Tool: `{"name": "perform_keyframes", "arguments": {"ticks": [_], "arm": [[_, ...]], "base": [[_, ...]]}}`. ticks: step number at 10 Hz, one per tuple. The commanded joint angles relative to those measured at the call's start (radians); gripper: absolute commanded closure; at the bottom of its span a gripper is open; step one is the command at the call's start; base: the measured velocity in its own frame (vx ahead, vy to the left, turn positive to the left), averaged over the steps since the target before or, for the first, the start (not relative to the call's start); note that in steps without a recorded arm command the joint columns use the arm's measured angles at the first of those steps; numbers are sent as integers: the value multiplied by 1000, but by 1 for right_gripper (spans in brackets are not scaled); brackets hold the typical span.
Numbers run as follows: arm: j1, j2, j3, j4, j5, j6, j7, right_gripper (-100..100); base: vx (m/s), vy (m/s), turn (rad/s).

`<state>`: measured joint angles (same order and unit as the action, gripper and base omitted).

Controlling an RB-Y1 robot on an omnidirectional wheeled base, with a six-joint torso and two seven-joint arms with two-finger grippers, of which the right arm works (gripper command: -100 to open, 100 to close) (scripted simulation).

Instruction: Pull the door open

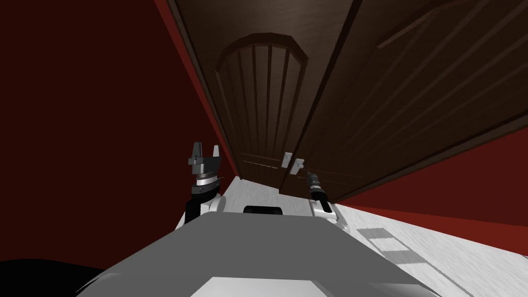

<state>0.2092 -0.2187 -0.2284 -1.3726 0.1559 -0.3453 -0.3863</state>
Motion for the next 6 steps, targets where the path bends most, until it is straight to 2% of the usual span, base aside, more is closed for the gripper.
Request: {"name": "perform_keyframes", "arguments": {"ticks": [1,4,5,6], "arm": [[7,-1,13,-13,3,-1,-9,-100],[17,-4,44,-39,9,-3,-27,-100],[14,-4,36,-32,7,-3,-22,-100],[23,-11,10,-12,1,1,-17,-100]], "base": [[-196,29,45],[-179,55,58],[-82,28,5],[-21,-50,-183]]}}
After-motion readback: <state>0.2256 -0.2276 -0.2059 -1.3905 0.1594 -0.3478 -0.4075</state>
